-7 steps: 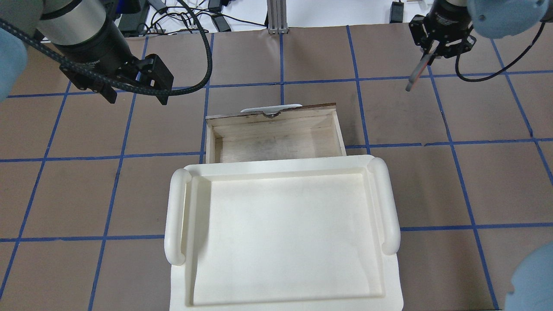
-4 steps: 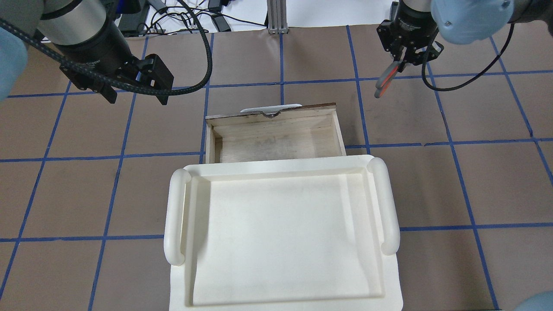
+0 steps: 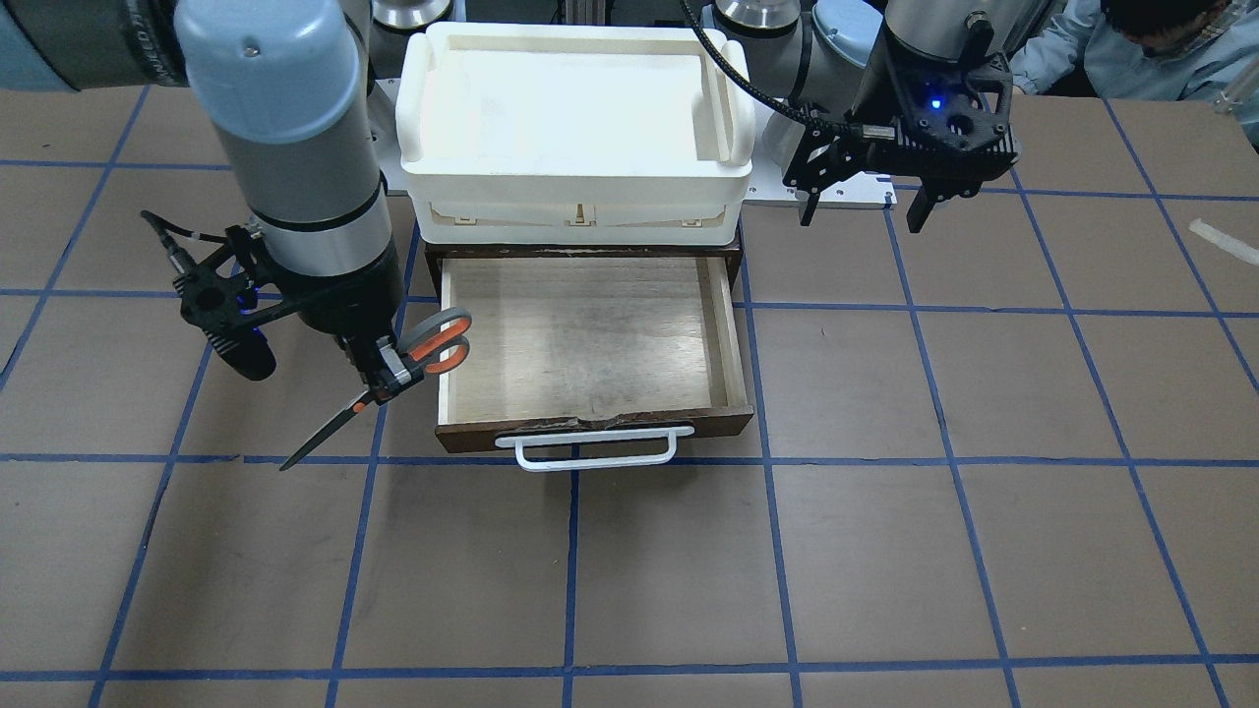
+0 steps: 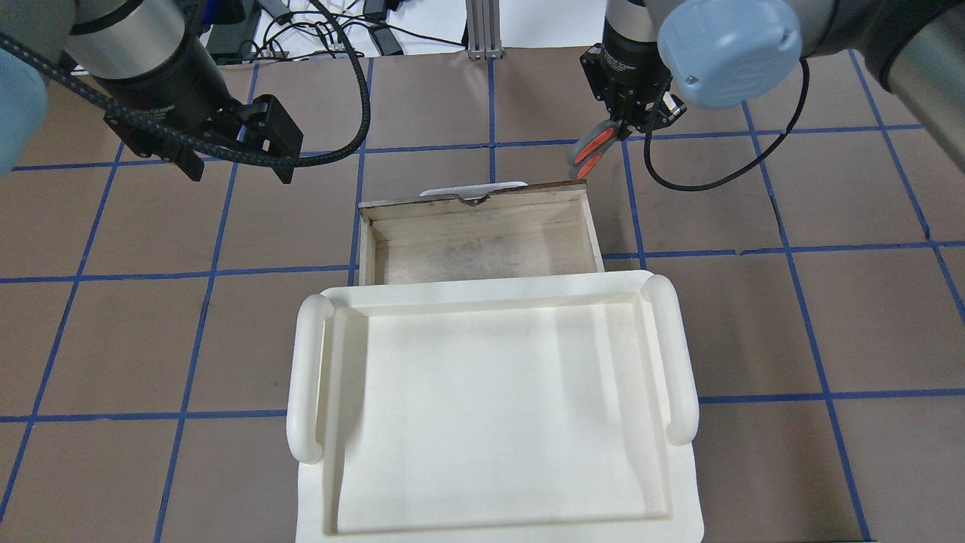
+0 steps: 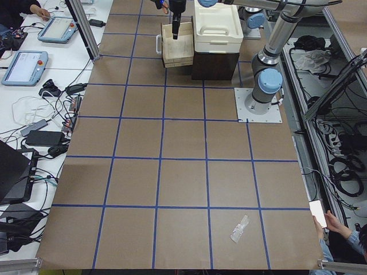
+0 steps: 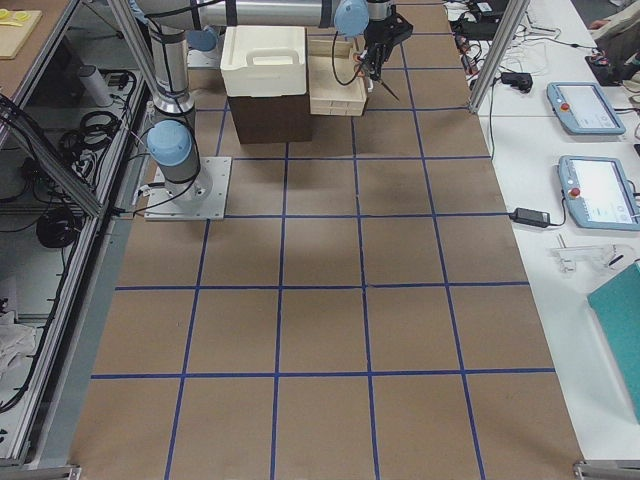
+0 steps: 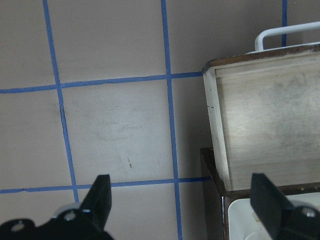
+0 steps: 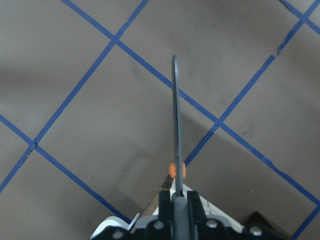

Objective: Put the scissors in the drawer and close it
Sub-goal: 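Lower the scissors into the open drawer with the right gripper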

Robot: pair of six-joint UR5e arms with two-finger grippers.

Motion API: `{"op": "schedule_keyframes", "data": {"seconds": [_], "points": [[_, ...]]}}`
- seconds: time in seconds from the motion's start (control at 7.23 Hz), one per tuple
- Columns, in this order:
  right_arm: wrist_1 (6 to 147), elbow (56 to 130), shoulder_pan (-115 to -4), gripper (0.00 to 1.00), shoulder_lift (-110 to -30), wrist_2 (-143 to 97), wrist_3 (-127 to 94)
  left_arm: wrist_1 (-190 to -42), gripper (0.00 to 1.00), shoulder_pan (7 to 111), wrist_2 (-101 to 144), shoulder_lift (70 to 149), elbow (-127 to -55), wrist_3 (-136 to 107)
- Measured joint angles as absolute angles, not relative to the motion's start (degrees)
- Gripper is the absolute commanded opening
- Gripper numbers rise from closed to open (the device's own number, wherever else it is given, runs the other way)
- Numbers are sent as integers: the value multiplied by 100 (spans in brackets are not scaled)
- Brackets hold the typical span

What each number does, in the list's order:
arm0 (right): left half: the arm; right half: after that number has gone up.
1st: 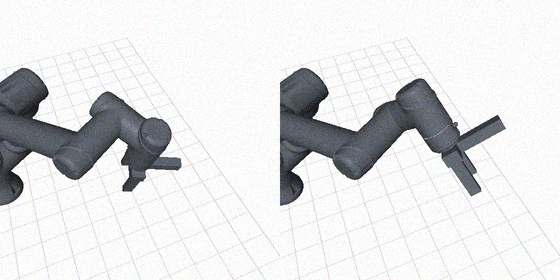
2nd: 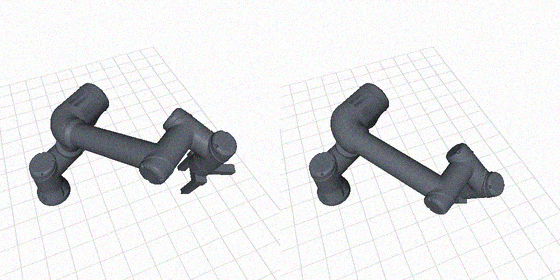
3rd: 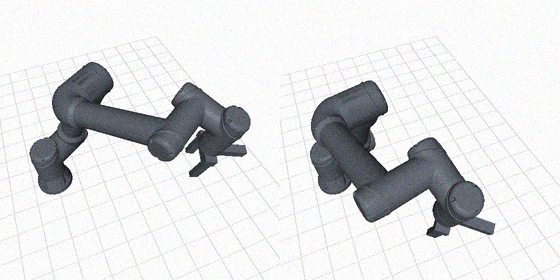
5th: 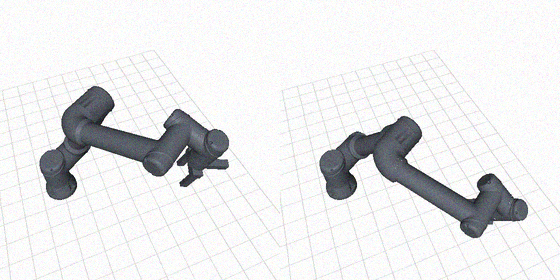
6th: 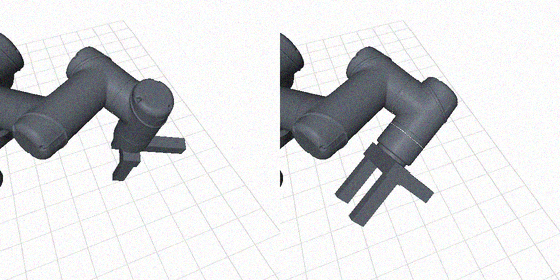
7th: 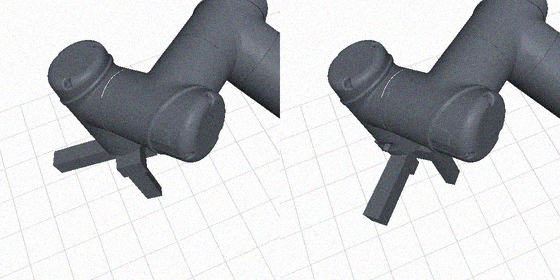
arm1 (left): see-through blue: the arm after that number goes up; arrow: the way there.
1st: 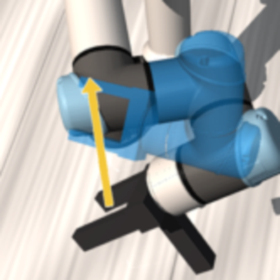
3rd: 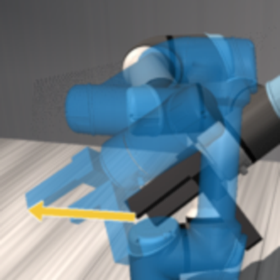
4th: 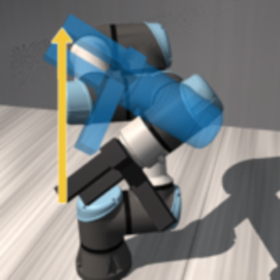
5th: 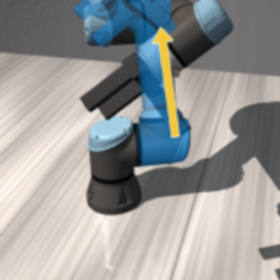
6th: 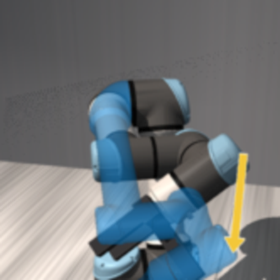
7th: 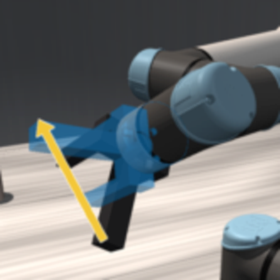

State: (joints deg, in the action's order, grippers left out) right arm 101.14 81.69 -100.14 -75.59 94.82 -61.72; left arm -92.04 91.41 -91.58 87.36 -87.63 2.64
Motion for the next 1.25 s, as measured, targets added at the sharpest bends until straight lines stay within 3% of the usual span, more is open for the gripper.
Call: {"op": "schedule_keyframes", "data": {"seconds": [1.25], "points": [[10472, 8203, -11157, 2, -6975, 9312, -9249, -9635, 100, 8972, -9090, 8687, -8670, -149]]}}
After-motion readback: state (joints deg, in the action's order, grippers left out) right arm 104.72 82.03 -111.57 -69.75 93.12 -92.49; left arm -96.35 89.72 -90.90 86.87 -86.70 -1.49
